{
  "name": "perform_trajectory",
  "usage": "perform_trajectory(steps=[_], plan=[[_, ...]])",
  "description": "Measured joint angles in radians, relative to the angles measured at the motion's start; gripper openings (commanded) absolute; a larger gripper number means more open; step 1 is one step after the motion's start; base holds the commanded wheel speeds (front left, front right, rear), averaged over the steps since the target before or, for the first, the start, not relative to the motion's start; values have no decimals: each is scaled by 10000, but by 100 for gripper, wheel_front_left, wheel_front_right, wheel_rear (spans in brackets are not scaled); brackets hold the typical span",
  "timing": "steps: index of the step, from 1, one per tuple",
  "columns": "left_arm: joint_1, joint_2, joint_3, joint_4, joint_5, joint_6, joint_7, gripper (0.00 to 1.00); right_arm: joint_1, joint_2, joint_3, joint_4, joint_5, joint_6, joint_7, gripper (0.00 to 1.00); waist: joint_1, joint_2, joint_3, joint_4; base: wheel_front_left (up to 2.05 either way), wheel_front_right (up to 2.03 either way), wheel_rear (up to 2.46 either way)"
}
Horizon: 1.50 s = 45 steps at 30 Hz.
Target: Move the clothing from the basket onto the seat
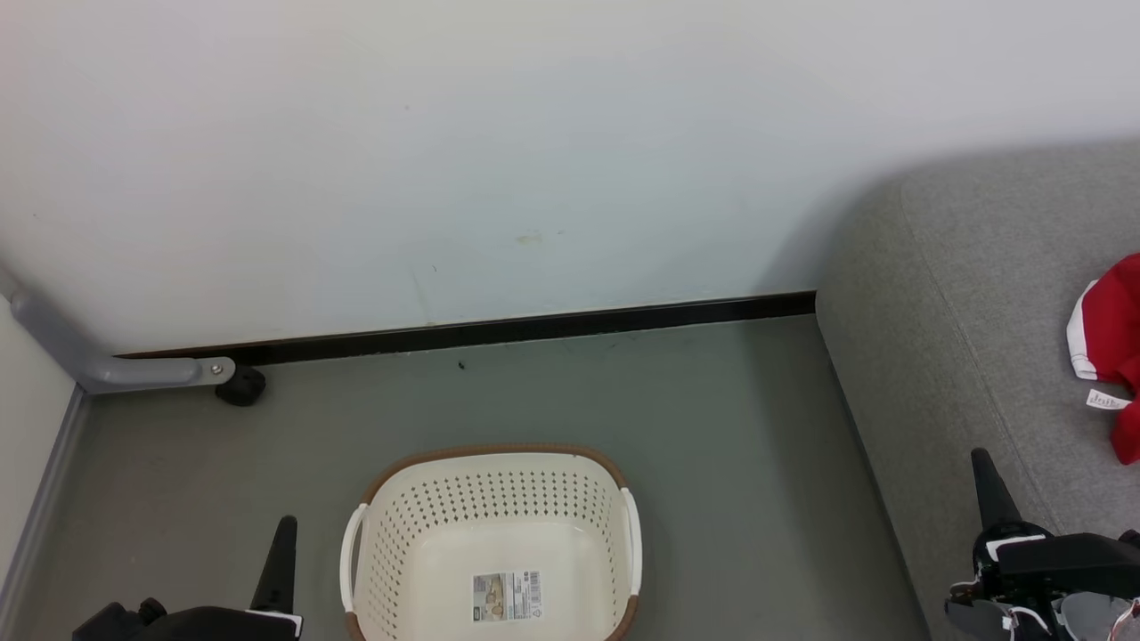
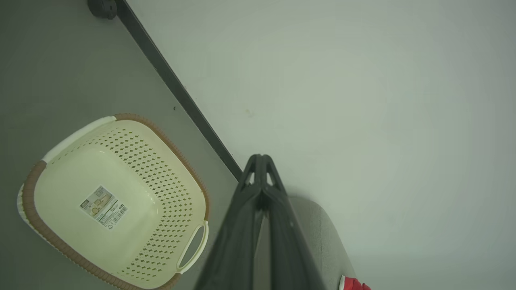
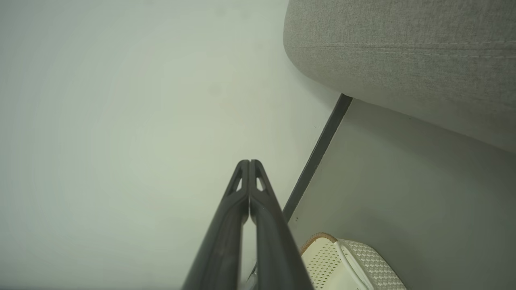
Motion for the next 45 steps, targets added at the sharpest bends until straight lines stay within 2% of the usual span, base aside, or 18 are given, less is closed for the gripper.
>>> perform_trajectory(steps=[25, 45], plan=[[-316, -443, 830, -286, -2765, -512, 869, 0, 49, 6, -738, -454, 3582, 265, 865, 0, 0, 0, 29, -225, 0, 0, 0], [-369, -479, 834, -326, -2767, -512, 869, 0, 56, 8, -754, -477, 3593, 293, 901, 0, 0, 0, 31, -224, 0, 0, 0]])
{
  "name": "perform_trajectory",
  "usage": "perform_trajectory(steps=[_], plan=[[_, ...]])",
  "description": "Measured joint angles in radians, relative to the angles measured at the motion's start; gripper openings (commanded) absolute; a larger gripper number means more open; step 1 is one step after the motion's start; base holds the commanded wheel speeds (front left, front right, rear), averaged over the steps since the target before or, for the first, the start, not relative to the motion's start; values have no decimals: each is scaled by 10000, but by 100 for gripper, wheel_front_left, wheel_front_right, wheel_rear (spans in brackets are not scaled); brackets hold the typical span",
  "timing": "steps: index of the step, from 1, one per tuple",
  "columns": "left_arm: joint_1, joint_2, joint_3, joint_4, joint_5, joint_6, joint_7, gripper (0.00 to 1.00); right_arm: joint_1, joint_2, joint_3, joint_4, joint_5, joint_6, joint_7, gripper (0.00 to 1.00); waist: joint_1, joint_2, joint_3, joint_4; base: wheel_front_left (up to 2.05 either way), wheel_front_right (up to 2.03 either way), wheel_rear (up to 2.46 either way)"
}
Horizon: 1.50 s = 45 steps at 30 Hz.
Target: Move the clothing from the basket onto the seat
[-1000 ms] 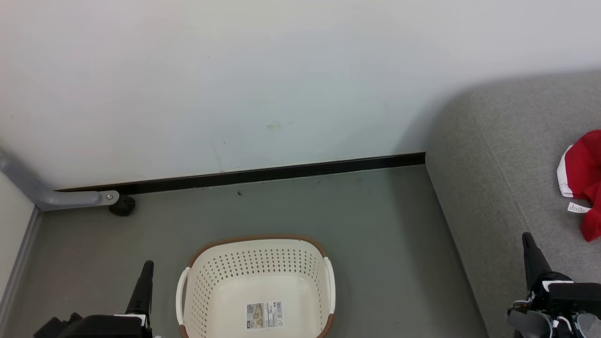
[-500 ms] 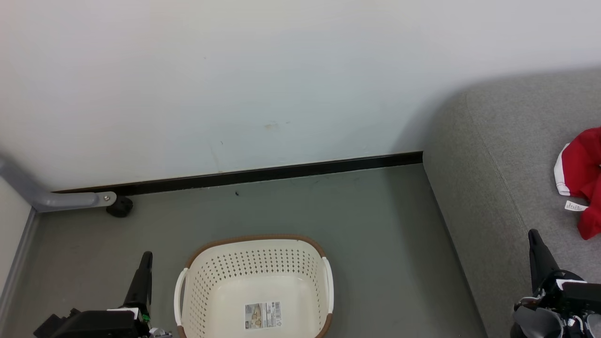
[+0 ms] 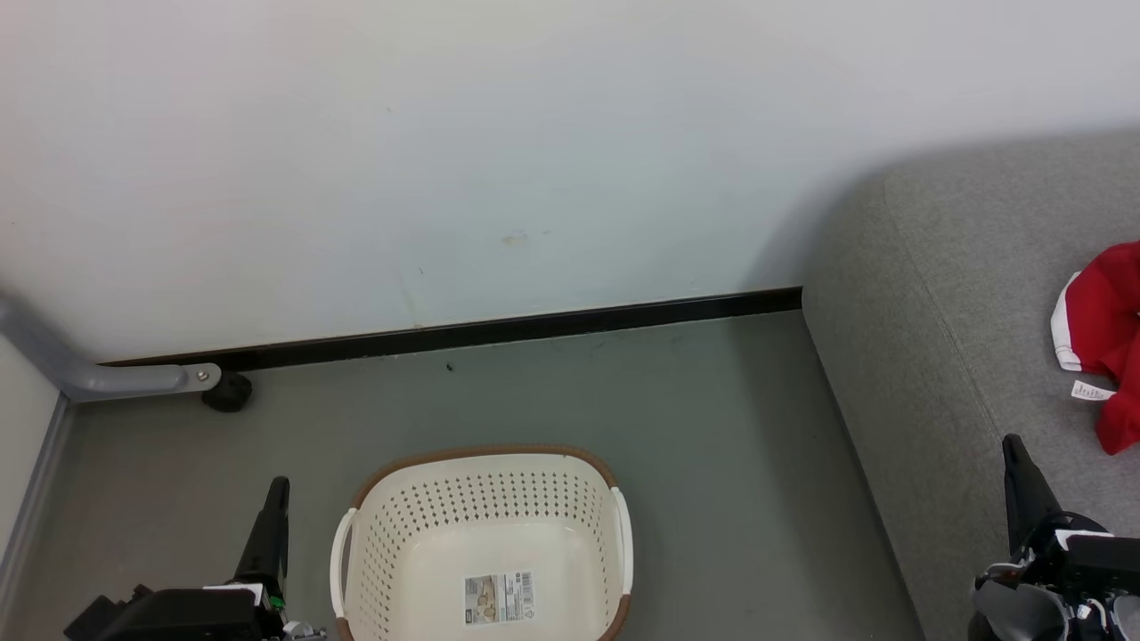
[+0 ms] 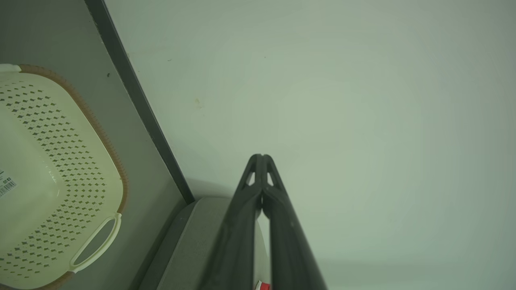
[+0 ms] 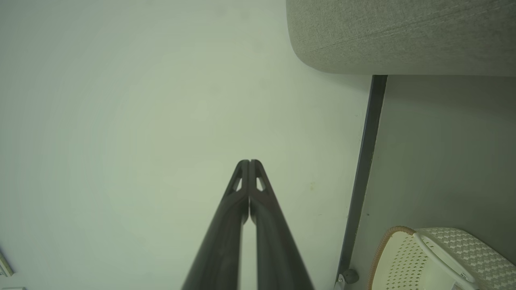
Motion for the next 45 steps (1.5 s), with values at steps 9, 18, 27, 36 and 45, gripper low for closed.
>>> perform_trajectory(steps=[9, 18, 27, 36, 45], plan=[[0, 0, 0, -2, 0, 0, 0, 0, 1, 0, 0, -2, 0, 0, 0, 0, 0, -1, 0, 0, 0, 0, 0], [0, -2, 0, -6, 0, 0, 0, 0, 2, 0, 0, -2, 0, 0, 0, 0, 0, 0, 1, 0, 0, 0, 0], [0, -2, 0, -8, -2, 0, 0, 0, 2, 0, 0, -4, 0, 0, 0, 0, 0, 0, 1, 0, 0, 0, 0], [0, -2, 0, -15, -2, 0, 0, 0, 3, 0, 0, -6, 0, 0, 0, 0, 0, 0, 1, 0, 0, 0, 0], [0, -2, -2, -25, -2, 0, 0, 0, 3, 0, 0, -6, 2, 0, 0, 0, 0, -1, 1, 0, 0, 0, 0]])
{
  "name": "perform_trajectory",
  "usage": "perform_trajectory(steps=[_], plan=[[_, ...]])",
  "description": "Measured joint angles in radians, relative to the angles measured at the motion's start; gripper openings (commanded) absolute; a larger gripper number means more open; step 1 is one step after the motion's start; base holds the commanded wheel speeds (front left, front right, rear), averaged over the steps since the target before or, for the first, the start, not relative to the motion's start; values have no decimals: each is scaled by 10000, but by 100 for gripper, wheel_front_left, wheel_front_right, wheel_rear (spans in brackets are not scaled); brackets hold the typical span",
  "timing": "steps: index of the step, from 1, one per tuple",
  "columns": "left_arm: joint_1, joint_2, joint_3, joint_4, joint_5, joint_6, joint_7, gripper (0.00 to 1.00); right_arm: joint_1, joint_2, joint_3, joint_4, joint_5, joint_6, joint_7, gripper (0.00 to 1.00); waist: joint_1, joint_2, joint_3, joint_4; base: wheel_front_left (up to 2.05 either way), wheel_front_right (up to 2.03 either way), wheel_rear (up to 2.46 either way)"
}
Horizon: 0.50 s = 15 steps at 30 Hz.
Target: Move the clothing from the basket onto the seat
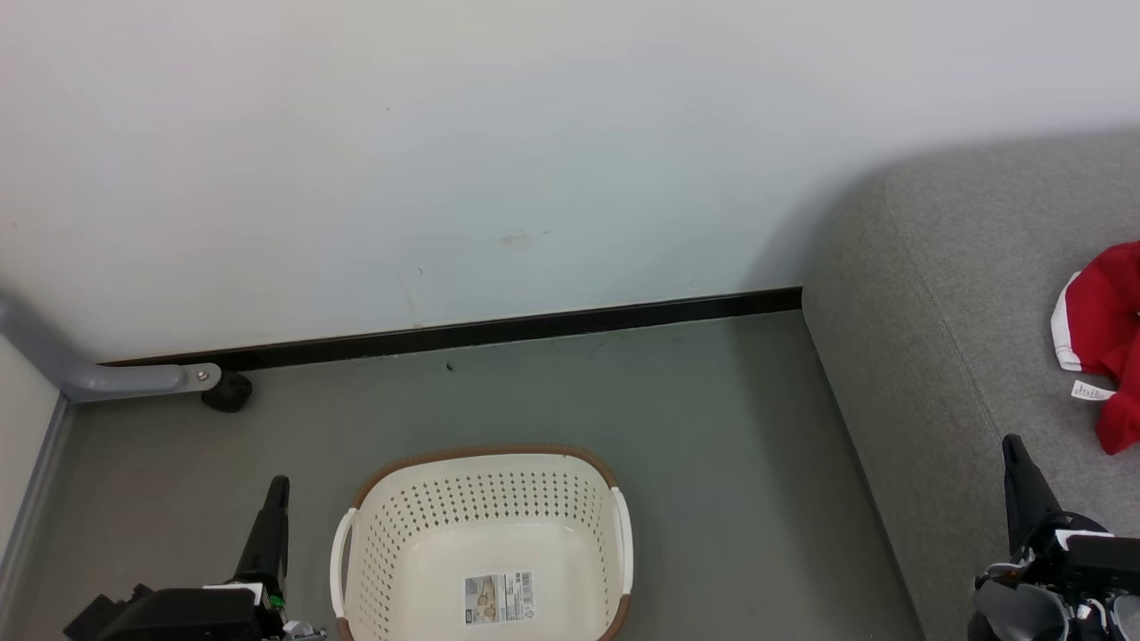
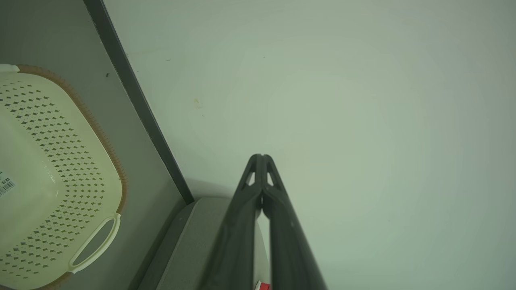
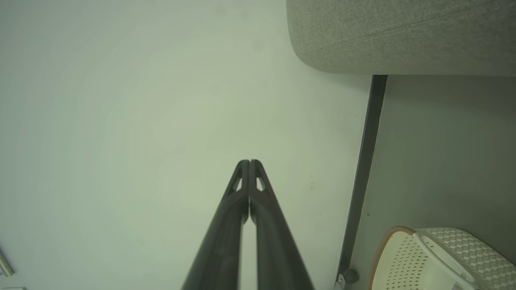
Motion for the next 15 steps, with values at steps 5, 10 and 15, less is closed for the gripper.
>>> perform_trajectory(steps=[5, 10, 15], plan=[[0, 0, 0, -4, 0, 0, 0, 0, 0, 0, 0, 0, 0, 0, 0, 0, 0, 0, 0, 0, 0, 0, 0], [0, 0, 0, -8, 0, 0, 0, 0, 1, 0, 0, -2, -2, 0, 0, 0, 0, 0, 0, 0, 0, 0, 0], [0, 0, 0, -10, 0, 0, 0, 0, 1, 0, 0, -2, 0, 0, 0, 0, 0, 0, 0, 0, 0, 0, 0]])
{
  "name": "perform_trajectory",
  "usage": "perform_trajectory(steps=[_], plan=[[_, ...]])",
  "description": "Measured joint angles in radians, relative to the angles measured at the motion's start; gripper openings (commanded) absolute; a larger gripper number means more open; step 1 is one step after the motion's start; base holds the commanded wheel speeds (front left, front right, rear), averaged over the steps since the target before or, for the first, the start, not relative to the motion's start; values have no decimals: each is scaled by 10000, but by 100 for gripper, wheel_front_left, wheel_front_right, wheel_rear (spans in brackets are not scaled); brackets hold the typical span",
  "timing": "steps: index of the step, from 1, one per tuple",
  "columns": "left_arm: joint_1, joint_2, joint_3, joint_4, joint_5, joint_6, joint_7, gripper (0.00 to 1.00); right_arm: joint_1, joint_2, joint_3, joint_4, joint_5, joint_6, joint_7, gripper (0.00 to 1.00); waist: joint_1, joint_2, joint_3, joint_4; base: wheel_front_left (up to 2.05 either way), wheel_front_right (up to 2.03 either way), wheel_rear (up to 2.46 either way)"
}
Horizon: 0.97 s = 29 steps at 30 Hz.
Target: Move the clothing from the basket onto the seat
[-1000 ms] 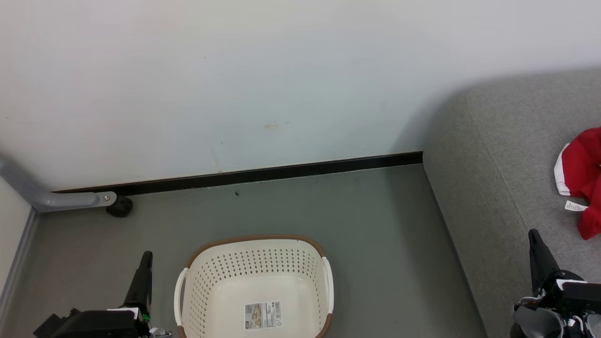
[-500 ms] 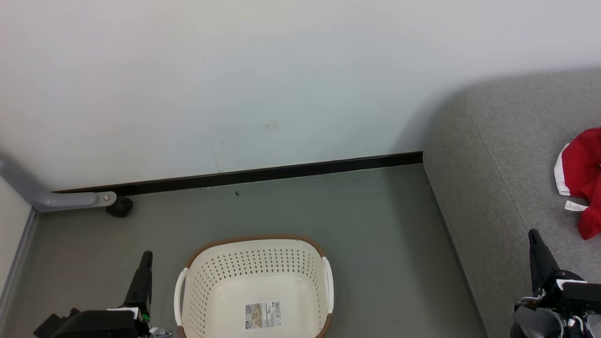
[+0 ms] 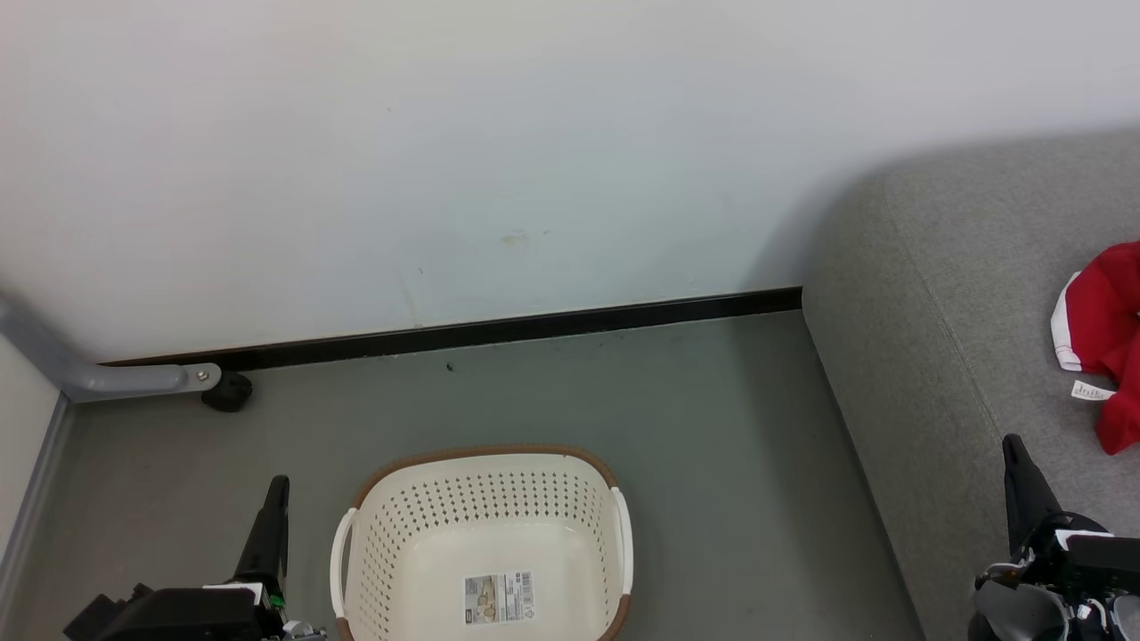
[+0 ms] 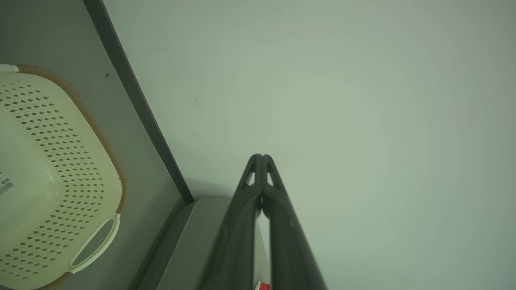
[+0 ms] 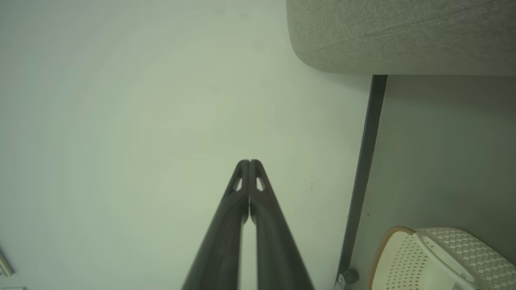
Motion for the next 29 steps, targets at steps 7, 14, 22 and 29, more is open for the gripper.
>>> perform_trajectory(steps=[7, 14, 22, 29], plan=[[0, 0, 0, -4, 0, 0, 0, 0, 0, 0, 0, 0, 0, 0, 0, 0, 0, 0, 0, 0, 0, 0, 0], [0, 0, 0, -8, 0, 0, 0, 0, 1, 0, 0, 0, 0, 0, 0, 0, 0, 0, 0, 0, 0, 0, 0], [0, 0, 0, -10, 0, 0, 0, 0, 1, 0, 0, -2, 0, 0, 0, 0, 0, 0, 0, 0, 0, 0, 0], [0, 0, 0, -12, 0, 0, 0, 0, 1, 0, 0, -2, 0, 0, 0, 0, 0, 0, 0, 0, 0, 0, 0]])
